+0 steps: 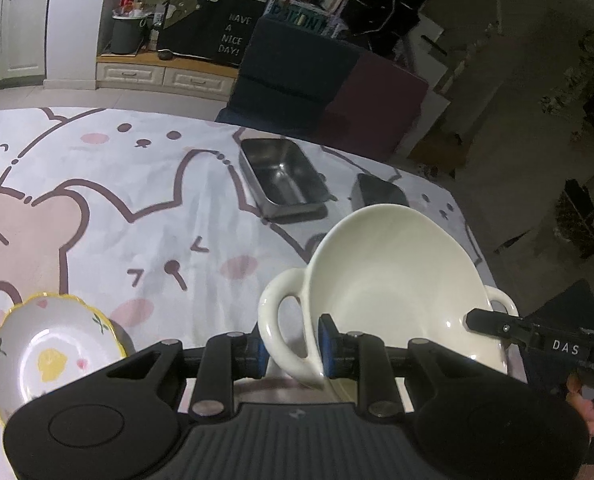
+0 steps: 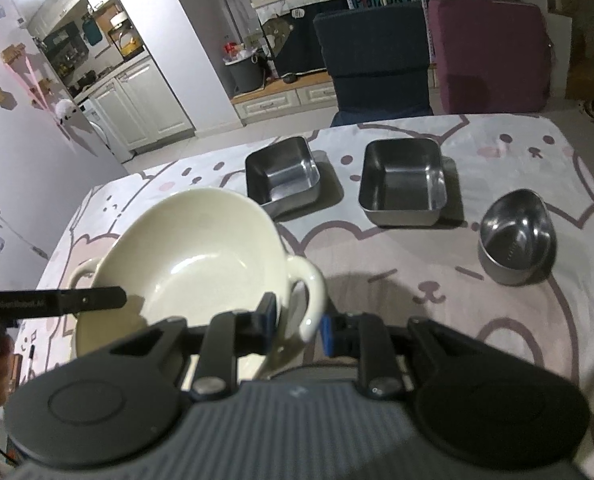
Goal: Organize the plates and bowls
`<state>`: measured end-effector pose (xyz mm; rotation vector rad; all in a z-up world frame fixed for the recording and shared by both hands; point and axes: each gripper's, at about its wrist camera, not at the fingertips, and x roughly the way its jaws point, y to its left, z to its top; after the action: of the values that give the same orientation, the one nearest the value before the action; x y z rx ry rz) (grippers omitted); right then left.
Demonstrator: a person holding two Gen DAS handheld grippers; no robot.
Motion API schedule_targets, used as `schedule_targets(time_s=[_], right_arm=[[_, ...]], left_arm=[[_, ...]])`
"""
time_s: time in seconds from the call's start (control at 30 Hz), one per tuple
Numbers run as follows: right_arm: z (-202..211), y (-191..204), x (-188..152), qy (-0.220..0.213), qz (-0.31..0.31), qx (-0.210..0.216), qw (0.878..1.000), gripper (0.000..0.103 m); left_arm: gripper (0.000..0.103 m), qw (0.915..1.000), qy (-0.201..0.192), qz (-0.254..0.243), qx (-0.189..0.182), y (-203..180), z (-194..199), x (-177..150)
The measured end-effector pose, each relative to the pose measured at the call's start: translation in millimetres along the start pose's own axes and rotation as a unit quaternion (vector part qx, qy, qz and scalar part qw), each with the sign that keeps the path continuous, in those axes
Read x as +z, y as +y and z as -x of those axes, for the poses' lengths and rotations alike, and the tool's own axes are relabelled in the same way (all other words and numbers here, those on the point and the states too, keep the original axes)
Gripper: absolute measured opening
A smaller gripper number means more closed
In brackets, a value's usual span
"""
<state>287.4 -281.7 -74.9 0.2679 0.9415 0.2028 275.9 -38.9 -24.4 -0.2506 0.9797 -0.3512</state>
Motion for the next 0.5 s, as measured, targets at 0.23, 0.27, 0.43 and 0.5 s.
schedule_targets(time_s=[0.23,0.27,0.43,0.5], right_arm=[[24.2,-13.3,-20.7,-0.002,-0.007,-0.005,1.0,0.026],[27.0,-16.7,-24.3,-0.002,-0.01,-0.007,1.0,0.026],[37.9,-32.9,-43.0,0.009,-0.018,-0.019,1.0,0.026],[44.0,-40.5,-51.5,0.012,-0.022,-0.023,0.999,0.026]], left_arm=[[0.026,0.9996,0.015,-0.004,-0.021,-20.7,0.2,-23.1],[0.026,0.9995,0.02,-0.004,-0.023,-23.6,-2.5,-26.9],[0.026,0.9987,0.04,-0.01,-0.03,-38.5,-14.6,-45.3],[0.026,0.9983,0.047,-0.014,-0.031,-44.2,-19.7,-52.3]])
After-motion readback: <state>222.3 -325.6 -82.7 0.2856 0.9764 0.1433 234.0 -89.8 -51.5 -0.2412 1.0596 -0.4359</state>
